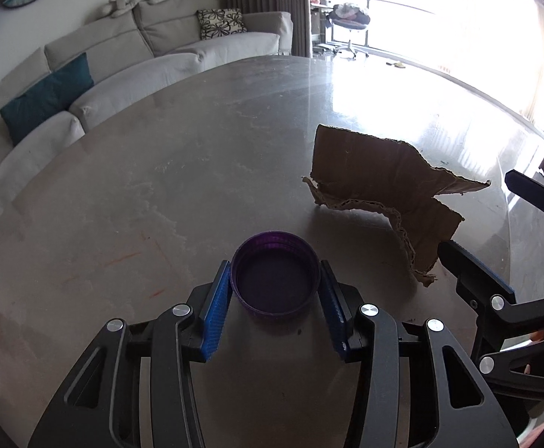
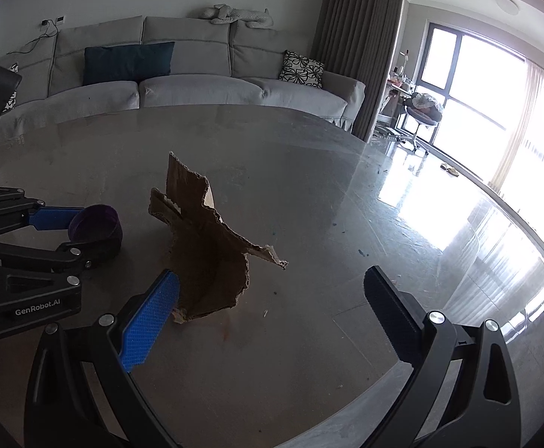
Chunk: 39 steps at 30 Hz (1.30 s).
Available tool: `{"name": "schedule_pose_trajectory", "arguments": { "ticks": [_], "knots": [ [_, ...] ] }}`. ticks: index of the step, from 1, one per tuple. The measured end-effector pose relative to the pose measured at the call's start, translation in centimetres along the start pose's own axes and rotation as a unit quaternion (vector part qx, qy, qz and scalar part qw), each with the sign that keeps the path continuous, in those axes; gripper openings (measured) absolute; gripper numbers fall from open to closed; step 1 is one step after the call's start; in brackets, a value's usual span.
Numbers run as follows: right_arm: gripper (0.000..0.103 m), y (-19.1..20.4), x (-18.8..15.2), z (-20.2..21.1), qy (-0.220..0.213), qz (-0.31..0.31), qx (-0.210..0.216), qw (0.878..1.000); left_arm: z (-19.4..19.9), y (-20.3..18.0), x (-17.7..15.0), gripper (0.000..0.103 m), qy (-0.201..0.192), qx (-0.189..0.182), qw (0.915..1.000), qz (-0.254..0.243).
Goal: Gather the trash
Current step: 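Grasp the purple lid with the left gripper while the right grasps the cardboard scrap, then carry the purple lid and cardboard to the bin and open the left gripper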
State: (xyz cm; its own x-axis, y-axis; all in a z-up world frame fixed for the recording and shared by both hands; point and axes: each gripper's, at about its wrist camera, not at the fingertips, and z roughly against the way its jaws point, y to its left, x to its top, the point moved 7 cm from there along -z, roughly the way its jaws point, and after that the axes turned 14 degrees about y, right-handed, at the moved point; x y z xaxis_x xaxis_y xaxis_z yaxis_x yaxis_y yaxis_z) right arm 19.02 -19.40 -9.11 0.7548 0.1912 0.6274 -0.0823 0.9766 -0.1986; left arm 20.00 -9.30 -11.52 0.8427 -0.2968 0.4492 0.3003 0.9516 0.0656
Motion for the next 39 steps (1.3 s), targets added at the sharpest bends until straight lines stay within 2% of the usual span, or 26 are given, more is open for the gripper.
{"name": "schedule_pose_trajectory", "arguments": {
  "ticks": [5, 8, 10, 11, 12, 14, 15, 18, 26, 39],
  "knots": [
    [0.098, -0.1, 1.5, -0.5, -0.008, -0.015, 0.015, 1.000, 0.8, 0.2, 0.6, 0.047, -0.012, 0.008, 0.9999, -0.003],
    [0.098, 0.2, 2.5, -1.7, 0.002, -0.012, 0.024, 1.000, 0.8, 0.7, 0.9, 0.047, -0.010, 0.007, 0.9999, 0.009],
    [0.093, 0.4, 2.9, -2.4, 0.014, -0.011, 0.037, 0.999, 0.7, 1.1, 1.1, 0.047, -0.005, 0.003, 0.9998, 0.017],
    [0.078, 0.5, 3.0, -2.7, 0.020, -0.010, 0.043, 0.999, 0.7, 1.3, 1.2, 0.047, -0.005, 0.004, 0.9998, 0.016],
    [0.052, 0.7, 3.0, -3.1, 0.029, -0.005, 0.045, 0.999, 0.7, 1.4, 1.3, 0.047, -0.006, 0.007, 0.9999, 0.014],
    [0.032, 1.2, 2.7, -3.5, 0.045, 0.007, 0.043, 0.998, 0.8, 1.4, 1.3, 0.047, -0.010, 0.011, 0.9999, 0.009],
    [0.014, 1.5, 2.6, -3.6, 0.049, 0.011, 0.046, 0.998, 0.8, 1.4, 1.4, 0.047, -0.011, 0.011, 0.9999, 0.006],
    [0.009, 2.0, 1.9, -2.7, 0.040, 0.019, 0.049, 0.998, 1.0, 1.6, 1.5, 0.047, -0.015, 0.013, 0.9998, 0.007],
    [0.008, 2.3, 0.5, 1.8, 0.011, 0.034, 0.044, 0.998, 2.9, 1.1, 1.0, 0.047, -0.029, 0.012, 0.9995, 0.005],
    [0.008, -1.7, -4.7, 12.8, -0.013, -0.017, 0.056, 0.998, 10.0, -5.5, -3.8, 0.047, -0.062, -0.015, 0.9965, -0.054]
  ]
}}
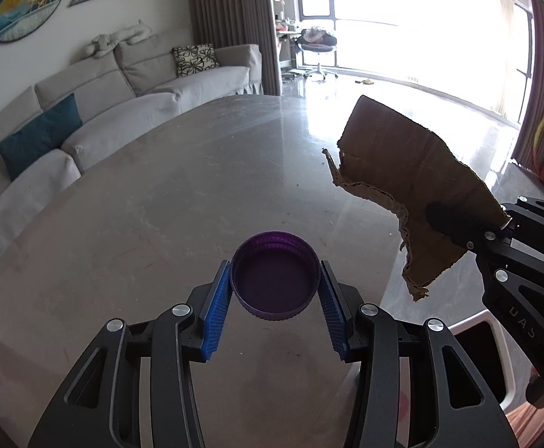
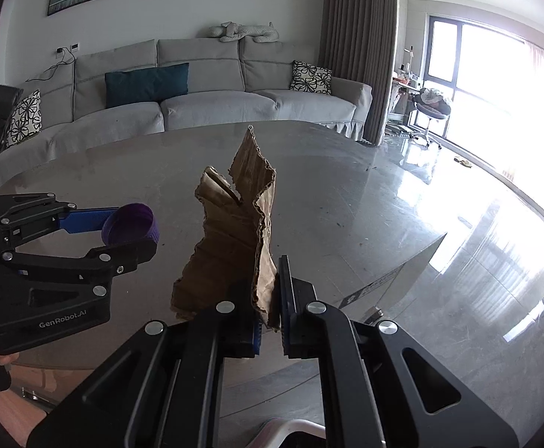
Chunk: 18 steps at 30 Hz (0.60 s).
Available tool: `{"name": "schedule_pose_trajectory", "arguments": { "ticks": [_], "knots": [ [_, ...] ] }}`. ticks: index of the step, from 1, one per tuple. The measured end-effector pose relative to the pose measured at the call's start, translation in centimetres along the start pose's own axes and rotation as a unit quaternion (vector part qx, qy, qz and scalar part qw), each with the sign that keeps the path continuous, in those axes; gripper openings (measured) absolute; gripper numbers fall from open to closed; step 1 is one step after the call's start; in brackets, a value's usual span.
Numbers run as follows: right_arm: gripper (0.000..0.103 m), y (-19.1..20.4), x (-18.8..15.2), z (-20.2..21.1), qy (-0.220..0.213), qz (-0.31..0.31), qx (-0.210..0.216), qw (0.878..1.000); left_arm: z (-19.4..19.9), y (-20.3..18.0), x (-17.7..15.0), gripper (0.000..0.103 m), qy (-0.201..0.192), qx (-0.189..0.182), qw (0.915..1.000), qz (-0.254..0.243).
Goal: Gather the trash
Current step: 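Carry the purple lid and cardboard to the bin and open the left gripper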
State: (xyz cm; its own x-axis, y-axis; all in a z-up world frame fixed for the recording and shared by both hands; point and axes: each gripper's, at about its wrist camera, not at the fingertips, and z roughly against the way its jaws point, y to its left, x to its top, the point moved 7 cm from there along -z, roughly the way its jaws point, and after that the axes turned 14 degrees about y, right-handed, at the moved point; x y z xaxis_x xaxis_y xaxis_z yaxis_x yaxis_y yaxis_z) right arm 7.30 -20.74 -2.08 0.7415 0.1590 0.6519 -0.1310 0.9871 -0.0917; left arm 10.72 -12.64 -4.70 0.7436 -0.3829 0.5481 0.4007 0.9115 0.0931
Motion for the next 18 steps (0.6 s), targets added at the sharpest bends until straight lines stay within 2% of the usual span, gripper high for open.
{"name": "schedule_pose_trajectory", "arguments": {
  "ticks": [7, 18],
  "knots": [
    [0.008, -1.8, -4.1, 4.6, 0.005, -0.020, -0.025, 0.999, 3.6, -5.6, -2.4, 0.047, -0.017, -0.029, 0.9989, -0.032],
    [0.008, -6.6, -13.0, 8.7, 0.037, -0.068, -0.073, 0.994, 4.5, -15.9, -7.6, 0.047, 0.009, -0.097, 0.9919, -0.081]
  ]
}}
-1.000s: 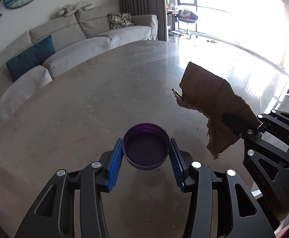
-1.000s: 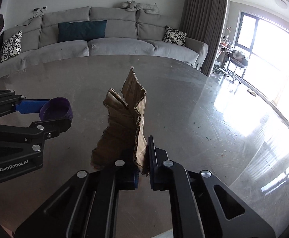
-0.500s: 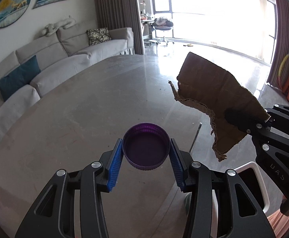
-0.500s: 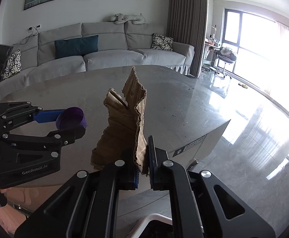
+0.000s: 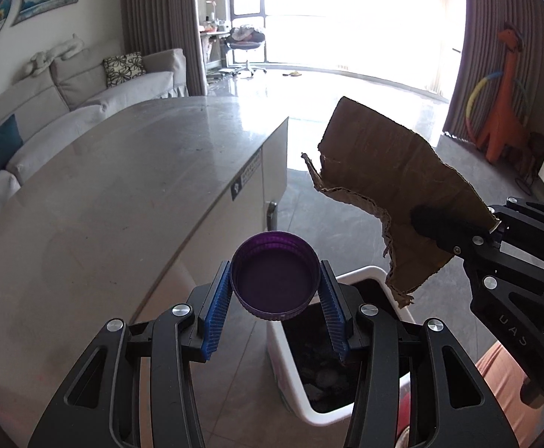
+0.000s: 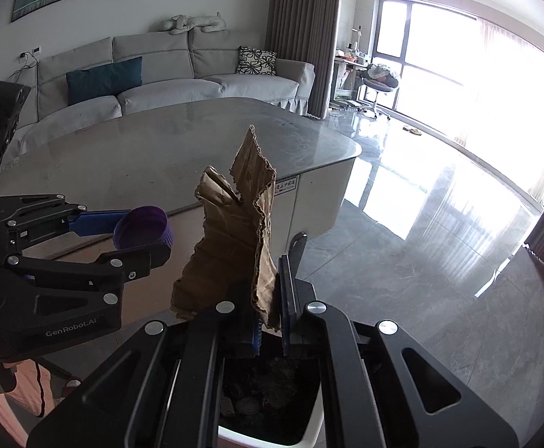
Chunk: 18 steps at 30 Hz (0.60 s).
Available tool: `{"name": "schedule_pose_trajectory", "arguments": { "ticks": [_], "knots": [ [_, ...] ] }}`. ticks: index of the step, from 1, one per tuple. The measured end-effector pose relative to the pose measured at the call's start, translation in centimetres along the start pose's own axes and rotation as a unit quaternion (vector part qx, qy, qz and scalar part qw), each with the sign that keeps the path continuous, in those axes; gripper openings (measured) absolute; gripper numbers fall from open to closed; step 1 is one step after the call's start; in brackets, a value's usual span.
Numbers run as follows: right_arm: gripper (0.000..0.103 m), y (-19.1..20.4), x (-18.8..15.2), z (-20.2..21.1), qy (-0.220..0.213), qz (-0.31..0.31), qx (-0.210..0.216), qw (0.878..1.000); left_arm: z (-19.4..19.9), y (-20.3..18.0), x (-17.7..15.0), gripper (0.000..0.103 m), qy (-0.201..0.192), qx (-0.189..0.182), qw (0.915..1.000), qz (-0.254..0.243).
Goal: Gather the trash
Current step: 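Carry the purple lid and cardboard to the bin and open the left gripper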
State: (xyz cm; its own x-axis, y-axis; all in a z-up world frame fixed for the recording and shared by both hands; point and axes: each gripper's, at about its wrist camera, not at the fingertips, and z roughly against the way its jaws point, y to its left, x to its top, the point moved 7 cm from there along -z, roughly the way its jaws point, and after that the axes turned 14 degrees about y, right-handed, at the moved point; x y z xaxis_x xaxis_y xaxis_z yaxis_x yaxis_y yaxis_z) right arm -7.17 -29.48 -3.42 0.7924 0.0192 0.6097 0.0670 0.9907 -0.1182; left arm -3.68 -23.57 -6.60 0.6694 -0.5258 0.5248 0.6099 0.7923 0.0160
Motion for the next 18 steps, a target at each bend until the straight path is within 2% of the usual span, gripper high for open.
{"name": "schedule_pose_trajectory", "arguments": {
  "ticks": [8, 12, 16, 17, 18],
  "knots": [
    [0.008, -3.7, -4.2, -0.3, 0.021, -0.035, -0.013, 0.999, -2.4, -5.7, -1.0, 0.047, 0.029, -0.027, 0.9986, -0.033],
    [0.008, -4.7, -5.2, -0.6, 0.031, -0.046, -0.014, 0.998, -3.6, -6.7, -0.8, 0.047, 0.043, -0.031, 0.9978, -0.041],
    [0.008, -5.5, -5.9, -0.7, 0.032, -0.050, -0.016, 0.998, -5.4, -8.0, -1.3, 0.048, 0.079, -0.043, 0.9947, -0.049],
    [0.008, -5.6, -5.9, -0.7, 0.032, -0.051, -0.016, 0.998, -6.0, -8.2, -1.6, 0.050, 0.094, -0.050, 0.9931, -0.050],
    [0.008, -5.6, -5.9, -0.8, 0.033, -0.050, -0.017, 0.998, -6.4, -8.3, -1.7, 0.067, 0.105, -0.049, 0.9921, -0.047]
  ]
}}
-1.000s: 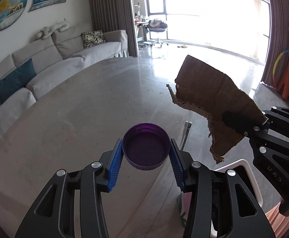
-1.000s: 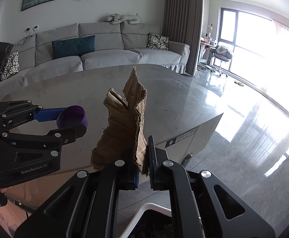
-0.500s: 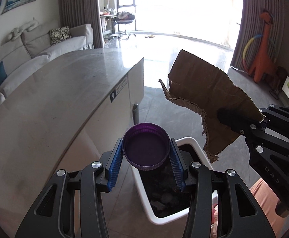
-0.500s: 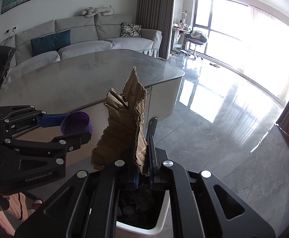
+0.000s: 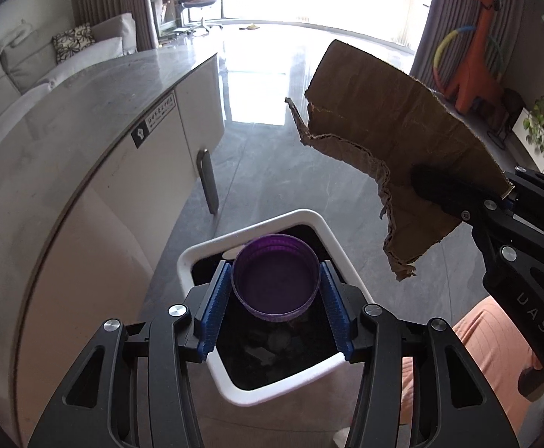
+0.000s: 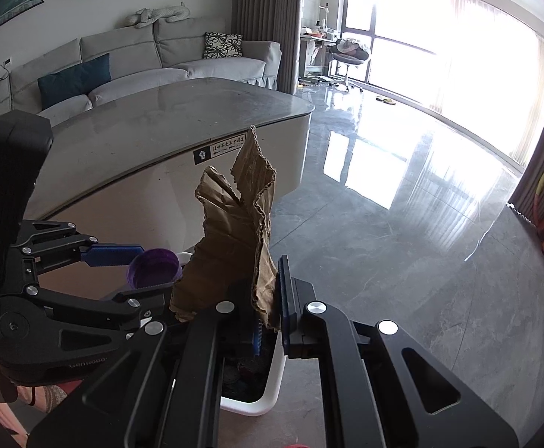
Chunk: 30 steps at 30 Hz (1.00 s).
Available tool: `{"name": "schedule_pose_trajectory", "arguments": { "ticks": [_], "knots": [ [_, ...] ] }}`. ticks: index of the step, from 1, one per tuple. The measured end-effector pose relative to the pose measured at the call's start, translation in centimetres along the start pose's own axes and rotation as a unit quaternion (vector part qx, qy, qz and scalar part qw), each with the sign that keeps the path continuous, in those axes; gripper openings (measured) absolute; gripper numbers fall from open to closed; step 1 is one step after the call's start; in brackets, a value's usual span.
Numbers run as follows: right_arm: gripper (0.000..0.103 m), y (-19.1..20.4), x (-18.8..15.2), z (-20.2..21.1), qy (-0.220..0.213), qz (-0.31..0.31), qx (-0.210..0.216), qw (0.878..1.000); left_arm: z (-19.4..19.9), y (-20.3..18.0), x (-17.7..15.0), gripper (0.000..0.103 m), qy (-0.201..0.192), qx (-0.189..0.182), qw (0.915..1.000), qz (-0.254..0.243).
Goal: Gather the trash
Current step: 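Carry the purple lid and cardboard to the bin and open the left gripper, then open the right gripper over the bin to drop the cardboard scrap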
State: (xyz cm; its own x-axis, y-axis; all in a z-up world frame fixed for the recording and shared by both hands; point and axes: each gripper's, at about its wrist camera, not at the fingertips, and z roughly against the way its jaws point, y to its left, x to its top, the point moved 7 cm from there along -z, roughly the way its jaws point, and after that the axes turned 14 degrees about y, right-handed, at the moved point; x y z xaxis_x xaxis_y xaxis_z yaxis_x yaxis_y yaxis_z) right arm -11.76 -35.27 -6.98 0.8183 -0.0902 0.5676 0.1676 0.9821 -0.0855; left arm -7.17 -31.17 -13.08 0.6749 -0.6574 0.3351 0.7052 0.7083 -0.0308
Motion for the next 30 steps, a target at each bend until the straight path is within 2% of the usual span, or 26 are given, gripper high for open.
{"name": "schedule_pose_trajectory", "arguments": {
  "ticks": [1, 2, 6, 18, 30],
  "knots": [
    [0.008, 0.0, 0.0, 0.0, 0.000, 0.000, -0.001, 1.000, -0.4, 0.1, 0.0, 0.091, 0.005, 0.005, 1.0000, 0.004],
    [0.008, -0.1, -0.2, 0.0, 0.000, 0.000, -0.002, 1.000, -0.4, 0.4, 0.1, 0.094, 0.000, 0.013, 0.9999, 0.010],
    [0.009, -0.2, -0.1, 0.1, -0.001, 0.001, -0.002, 1.000, -0.1, 1.0, 0.6, 0.095, -0.020, 0.044, 0.9988, 0.011],
    [0.009, 0.4, -0.3, -0.1, -0.005, 0.008, 0.007, 1.000, 3.2, 3.4, 0.7, 0.097, -0.069, 0.063, 0.9949, 0.037],
    [0.009, 2.3, -0.5, -4.1, 0.032, 0.008, 0.025, 0.999, 5.2, 6.6, 0.6, 0.098, -0.093, 0.084, 0.9893, 0.075]
  ]
}}
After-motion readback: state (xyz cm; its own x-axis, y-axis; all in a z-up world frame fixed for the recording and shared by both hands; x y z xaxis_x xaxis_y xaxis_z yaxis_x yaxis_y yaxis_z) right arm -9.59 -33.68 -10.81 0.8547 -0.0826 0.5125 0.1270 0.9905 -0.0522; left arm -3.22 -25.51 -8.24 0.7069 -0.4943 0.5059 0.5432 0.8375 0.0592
